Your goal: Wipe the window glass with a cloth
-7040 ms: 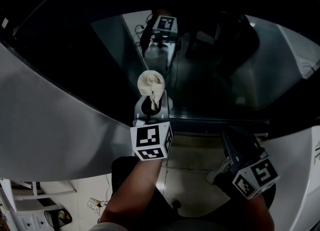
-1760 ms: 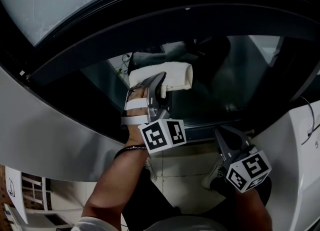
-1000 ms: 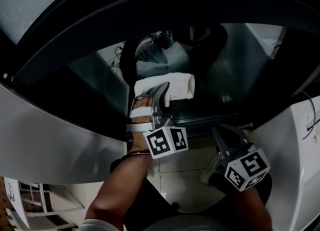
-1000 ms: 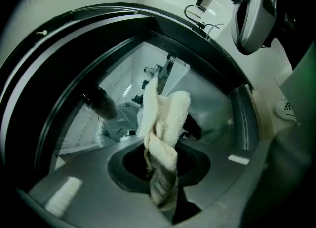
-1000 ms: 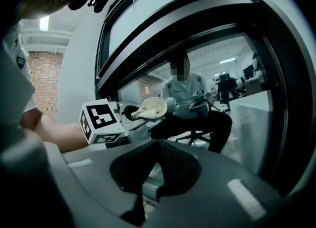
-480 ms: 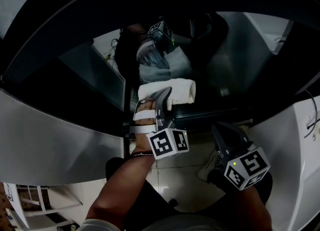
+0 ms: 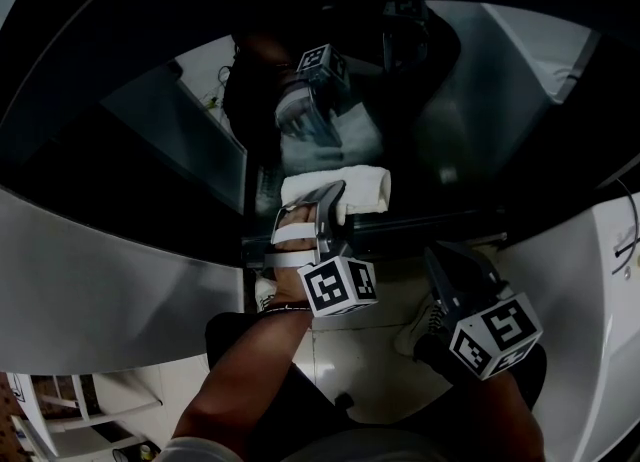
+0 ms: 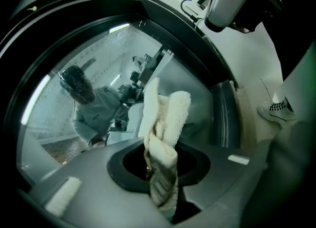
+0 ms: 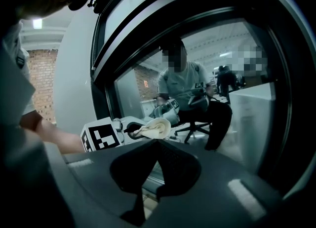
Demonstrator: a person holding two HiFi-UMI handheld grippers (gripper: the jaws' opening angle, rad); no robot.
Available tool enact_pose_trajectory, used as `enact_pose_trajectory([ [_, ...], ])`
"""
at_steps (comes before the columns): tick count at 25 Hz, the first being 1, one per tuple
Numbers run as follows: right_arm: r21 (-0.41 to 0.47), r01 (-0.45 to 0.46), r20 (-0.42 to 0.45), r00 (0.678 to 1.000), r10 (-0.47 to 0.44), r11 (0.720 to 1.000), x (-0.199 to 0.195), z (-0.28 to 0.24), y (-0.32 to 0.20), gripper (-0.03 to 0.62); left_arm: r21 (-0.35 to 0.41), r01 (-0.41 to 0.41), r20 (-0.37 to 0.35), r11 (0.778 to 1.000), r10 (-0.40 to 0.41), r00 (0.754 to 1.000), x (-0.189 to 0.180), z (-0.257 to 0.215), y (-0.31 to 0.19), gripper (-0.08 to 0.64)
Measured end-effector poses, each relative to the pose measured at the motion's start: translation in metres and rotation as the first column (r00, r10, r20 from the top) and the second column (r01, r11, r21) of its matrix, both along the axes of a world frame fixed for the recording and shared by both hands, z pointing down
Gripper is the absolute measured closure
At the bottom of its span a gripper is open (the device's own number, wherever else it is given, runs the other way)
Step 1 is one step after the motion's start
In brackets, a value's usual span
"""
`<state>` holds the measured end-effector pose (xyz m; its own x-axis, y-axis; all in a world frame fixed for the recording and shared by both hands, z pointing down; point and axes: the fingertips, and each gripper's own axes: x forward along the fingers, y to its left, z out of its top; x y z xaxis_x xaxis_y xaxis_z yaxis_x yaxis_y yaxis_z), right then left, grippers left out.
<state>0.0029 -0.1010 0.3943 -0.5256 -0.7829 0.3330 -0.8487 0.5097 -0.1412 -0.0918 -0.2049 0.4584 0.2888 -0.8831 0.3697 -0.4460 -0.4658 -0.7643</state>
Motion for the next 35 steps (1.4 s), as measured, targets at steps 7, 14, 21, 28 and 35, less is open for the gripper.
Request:
enact_pose_trajectory([
  [7,-0.015,0.004,-0.014,1.000,-0.004,1.000,-0.004,0.008,-0.003,0.591,-0.011,-0.012,-0.015,1.000,0.012,1.000,0.000,0.010,-0.001,0.457],
  [14,-0.030,0.019,-0.032,0.999,-0.020,0.999,-0.009,0.011,-0.010,0.591,-0.044,-0.016,-0.041,0.999,0.014,0.999,0.002,0.021,-0.005,0.459],
  [21,-0.038,0.014,-0.032,0.999,-0.015,0.999,-0.012,0.010,-0.016,0.591,-0.069,-0.033,-0.064,0.997,0.028,0.998,0.005,0.023,-0.007,0.459],
  [28,-0.035,0.015,-0.031,0.999,-0.016,0.999,-0.014,0.007,-0.015,0.591,-0.074,-0.025,-0.088,0.997,0.019,0.996,0.003,0.026,-0.010,0.459],
  [35,-0.038,-0.002,0.018,1.000,0.003,0.999,-0.006,0.006,0.003,0.591,-0.212,-0.103,-0.286,0.972,0.040,0.957,0.023,0.032,0.007,0.458],
])
